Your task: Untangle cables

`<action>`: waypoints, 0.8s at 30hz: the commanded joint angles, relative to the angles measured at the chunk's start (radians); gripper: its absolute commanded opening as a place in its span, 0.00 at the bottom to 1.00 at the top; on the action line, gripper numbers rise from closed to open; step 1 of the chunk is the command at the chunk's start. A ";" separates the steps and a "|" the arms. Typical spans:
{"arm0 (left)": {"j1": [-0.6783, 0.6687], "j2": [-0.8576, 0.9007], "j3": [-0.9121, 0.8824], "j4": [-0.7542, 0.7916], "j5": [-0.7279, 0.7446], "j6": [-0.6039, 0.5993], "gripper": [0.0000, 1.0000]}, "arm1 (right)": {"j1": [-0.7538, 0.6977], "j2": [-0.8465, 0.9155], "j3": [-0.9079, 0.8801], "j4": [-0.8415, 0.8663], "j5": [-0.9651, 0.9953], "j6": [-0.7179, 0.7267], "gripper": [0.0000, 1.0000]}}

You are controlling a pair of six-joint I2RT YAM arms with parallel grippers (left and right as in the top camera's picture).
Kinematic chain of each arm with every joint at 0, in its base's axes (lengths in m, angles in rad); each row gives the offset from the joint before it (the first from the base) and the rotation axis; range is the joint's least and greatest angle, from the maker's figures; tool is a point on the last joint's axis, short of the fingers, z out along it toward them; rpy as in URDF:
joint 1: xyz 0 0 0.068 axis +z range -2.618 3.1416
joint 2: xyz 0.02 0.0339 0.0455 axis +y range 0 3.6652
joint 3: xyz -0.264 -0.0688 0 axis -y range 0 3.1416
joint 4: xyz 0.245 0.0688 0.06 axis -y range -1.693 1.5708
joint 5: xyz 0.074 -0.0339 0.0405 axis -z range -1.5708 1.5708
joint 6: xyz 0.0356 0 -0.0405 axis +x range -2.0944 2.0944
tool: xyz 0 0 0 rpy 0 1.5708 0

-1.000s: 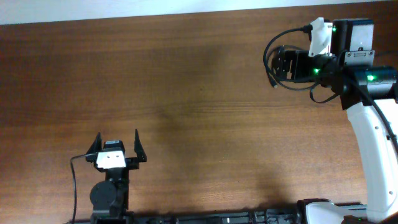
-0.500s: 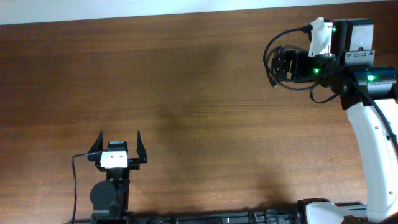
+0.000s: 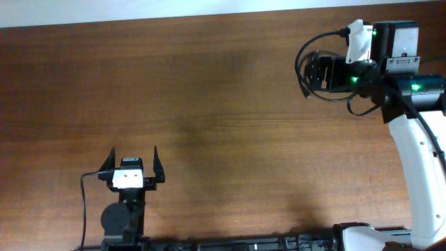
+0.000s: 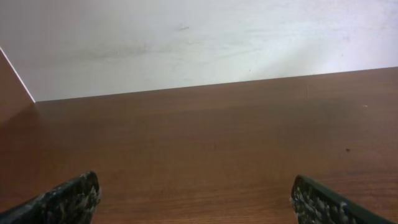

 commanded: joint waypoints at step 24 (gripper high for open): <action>0.006 -0.011 -0.002 -0.007 0.014 0.016 0.99 | 0.005 0.016 0.005 0.007 0.076 -0.023 1.00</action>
